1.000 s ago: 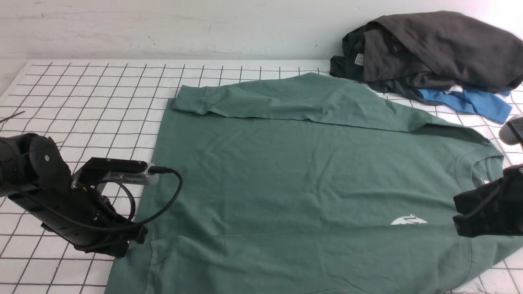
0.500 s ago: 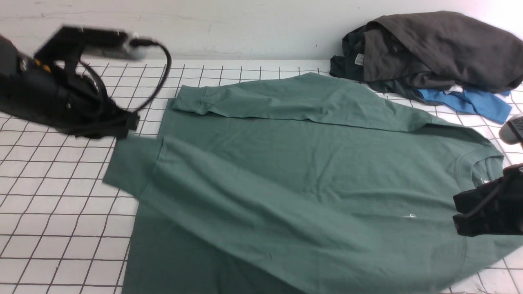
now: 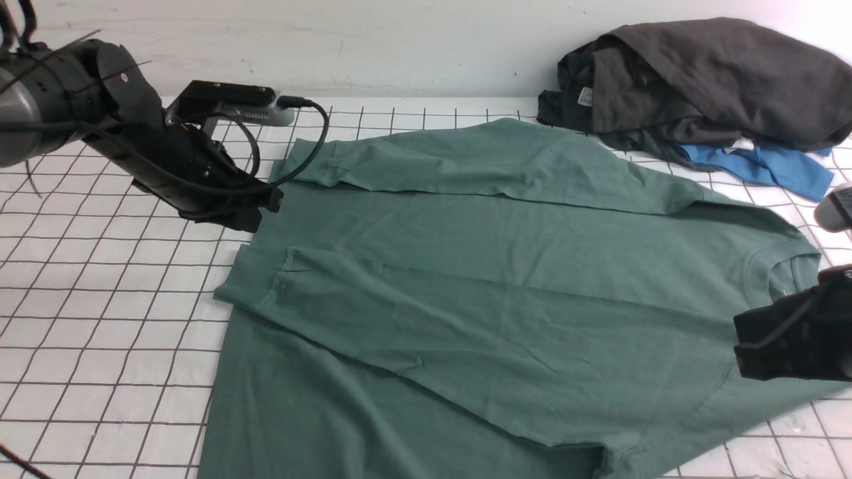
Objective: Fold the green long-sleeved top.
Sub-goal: Use the left arm to drag and place the cuff at the centered position on the left edge of the fabric, then use the left arm to clamp the cuff farthest from it
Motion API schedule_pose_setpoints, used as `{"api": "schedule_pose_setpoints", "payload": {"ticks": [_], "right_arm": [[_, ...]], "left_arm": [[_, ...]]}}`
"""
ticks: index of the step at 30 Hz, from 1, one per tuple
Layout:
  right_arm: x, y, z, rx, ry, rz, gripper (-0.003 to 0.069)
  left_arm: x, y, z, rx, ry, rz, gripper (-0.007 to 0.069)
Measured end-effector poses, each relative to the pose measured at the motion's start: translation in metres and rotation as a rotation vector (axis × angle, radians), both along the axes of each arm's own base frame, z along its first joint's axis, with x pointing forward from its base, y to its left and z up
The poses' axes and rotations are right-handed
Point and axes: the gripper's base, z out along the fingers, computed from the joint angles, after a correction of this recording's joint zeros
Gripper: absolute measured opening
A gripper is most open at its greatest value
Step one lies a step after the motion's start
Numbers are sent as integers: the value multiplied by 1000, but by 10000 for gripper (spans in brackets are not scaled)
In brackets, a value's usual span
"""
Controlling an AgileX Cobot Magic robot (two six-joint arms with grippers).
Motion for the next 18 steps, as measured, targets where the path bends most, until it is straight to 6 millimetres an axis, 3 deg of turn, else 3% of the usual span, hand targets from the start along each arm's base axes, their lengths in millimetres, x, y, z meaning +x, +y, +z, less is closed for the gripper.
{"api": "schedule_pose_setpoints", "payload": {"ticks": [7, 9, 11, 12, 15, 18], "right_arm": [[2, 25, -17, 4, 92, 119, -14], [3, 46, -35, -25, 173, 209, -14], [4, 54, -45, -37, 213, 237, -14], [5, 67, -60, -61, 267, 283, -13], [6, 80, -79, -94, 337, 312, -13], [5, 83, -87, -104, 378, 294, -11]], "left_arm": [[49, 0, 17, 11, -130, 34, 321], [74, -2, 5, 7, -152, 41, 362], [84, -2, 1, 2, -167, 46, 370], [99, -3, -13, -7, -172, 58, 379], [121, -4, -37, -10, -187, 65, 384], [132, -5, -51, -11, -199, 66, 384]]}}
